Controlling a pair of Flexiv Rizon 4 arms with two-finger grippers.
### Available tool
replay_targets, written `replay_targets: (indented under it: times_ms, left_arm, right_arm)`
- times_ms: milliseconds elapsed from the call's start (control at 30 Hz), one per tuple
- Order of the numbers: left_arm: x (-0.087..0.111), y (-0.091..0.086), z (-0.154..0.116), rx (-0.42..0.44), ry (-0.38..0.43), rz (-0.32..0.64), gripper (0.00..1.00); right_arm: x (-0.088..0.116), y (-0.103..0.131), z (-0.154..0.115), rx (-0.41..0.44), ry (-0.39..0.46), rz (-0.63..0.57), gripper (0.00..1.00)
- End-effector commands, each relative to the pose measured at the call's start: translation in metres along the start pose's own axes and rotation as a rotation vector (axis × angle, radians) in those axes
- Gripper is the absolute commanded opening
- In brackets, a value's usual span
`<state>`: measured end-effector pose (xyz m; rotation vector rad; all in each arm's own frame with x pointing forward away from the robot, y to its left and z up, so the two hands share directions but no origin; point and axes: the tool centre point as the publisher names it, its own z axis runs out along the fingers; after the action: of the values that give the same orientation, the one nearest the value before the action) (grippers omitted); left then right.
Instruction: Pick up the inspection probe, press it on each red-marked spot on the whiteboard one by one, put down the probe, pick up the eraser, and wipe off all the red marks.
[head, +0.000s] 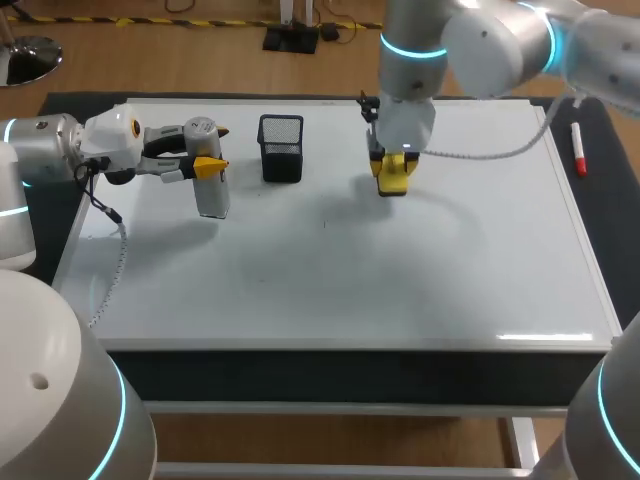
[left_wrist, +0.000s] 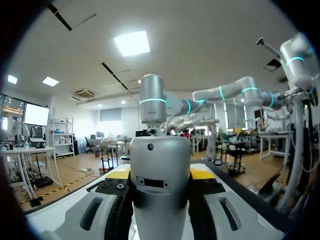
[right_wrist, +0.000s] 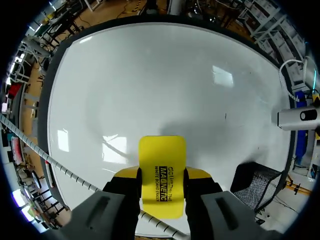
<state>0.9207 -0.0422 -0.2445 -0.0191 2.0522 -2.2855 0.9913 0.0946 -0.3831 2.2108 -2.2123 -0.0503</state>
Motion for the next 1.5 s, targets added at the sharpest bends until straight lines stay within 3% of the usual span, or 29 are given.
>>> replay_targets:
  times_ms: [33, 433, 1033, 1500]
  left_arm:
    - [0.000, 0.000, 0.000, 0.002, 0.001, 0.002, 0.00]
    - [0.000, 0.000, 0.000, 0.002, 0.001, 0.002, 0.00]
    - [0.000, 0.000, 0.000, 0.002, 0.001, 0.002, 0.00]
    - [0.000, 0.000, 0.000, 0.002, 0.001, 0.002, 0.00]
  right_arm:
    - [-0.007, -0.037, 0.000, -0.070, 0.018, 0.003, 0.00]
    - [-0.008, -0.071, -0.001, -0.063, 0.032, 0.029, 0.00]
    - [0.014, -0.071, 0.022, -0.100, 0.045, 0.084, 0.00]
    - [0.014, -0.070, 0.031, -0.105, 0.053, 0.084, 0.00]
